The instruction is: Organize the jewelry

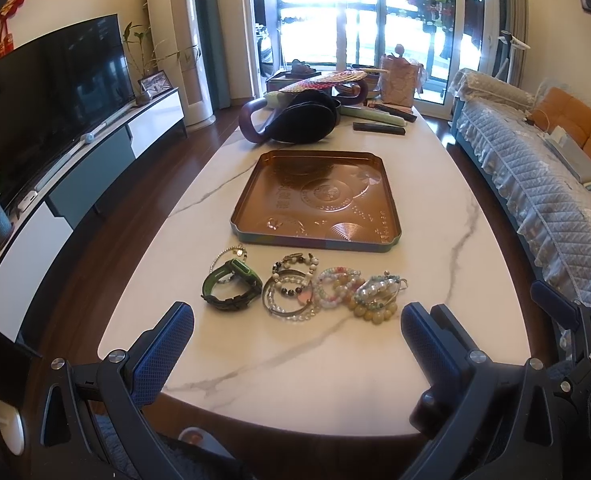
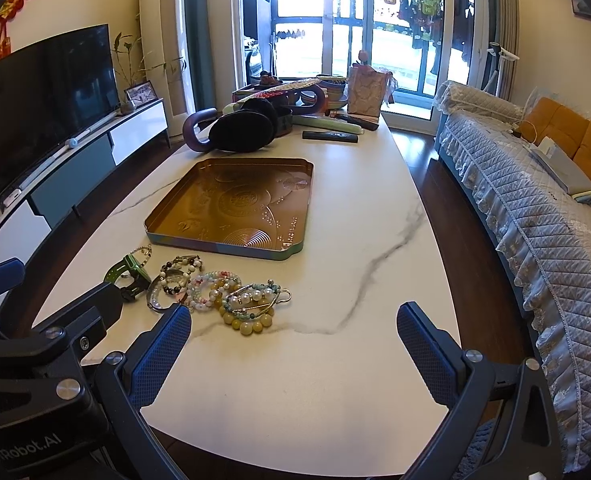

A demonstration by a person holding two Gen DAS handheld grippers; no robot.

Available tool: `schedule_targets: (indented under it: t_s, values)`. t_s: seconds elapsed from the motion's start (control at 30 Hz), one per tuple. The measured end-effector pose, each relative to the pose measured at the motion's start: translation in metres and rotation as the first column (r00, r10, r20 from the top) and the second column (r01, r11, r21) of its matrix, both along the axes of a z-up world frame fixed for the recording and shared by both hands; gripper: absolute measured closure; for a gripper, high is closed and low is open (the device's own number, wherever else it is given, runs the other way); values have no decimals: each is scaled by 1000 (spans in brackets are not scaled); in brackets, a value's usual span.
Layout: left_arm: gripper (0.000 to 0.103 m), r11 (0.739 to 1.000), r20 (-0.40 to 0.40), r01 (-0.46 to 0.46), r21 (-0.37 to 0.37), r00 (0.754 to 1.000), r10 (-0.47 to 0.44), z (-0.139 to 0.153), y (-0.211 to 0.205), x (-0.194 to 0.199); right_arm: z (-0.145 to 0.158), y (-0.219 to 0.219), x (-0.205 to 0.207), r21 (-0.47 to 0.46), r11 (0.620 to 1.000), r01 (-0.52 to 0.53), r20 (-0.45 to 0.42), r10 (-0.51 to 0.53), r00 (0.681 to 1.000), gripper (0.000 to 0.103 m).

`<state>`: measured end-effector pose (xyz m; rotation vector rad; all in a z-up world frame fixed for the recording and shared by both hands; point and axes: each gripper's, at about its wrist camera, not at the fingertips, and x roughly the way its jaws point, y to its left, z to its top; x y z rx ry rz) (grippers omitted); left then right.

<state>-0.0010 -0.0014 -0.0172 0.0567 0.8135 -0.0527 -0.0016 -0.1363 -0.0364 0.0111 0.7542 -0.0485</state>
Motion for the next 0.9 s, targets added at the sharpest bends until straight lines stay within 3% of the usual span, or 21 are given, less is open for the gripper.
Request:
schedule_targets:
  t_s: [0.63,0.9]
  values:
    - [0,1000,-3,13,-13,1000,-13,-3,-1,1,-2,1,1,-11,1000,2,-7,-2,1000,1]
    - [0,997,-9,37,-70,999,-37,-27,-3,9,-26,-4,12,-7,1000,10,-66,-11,998,1]
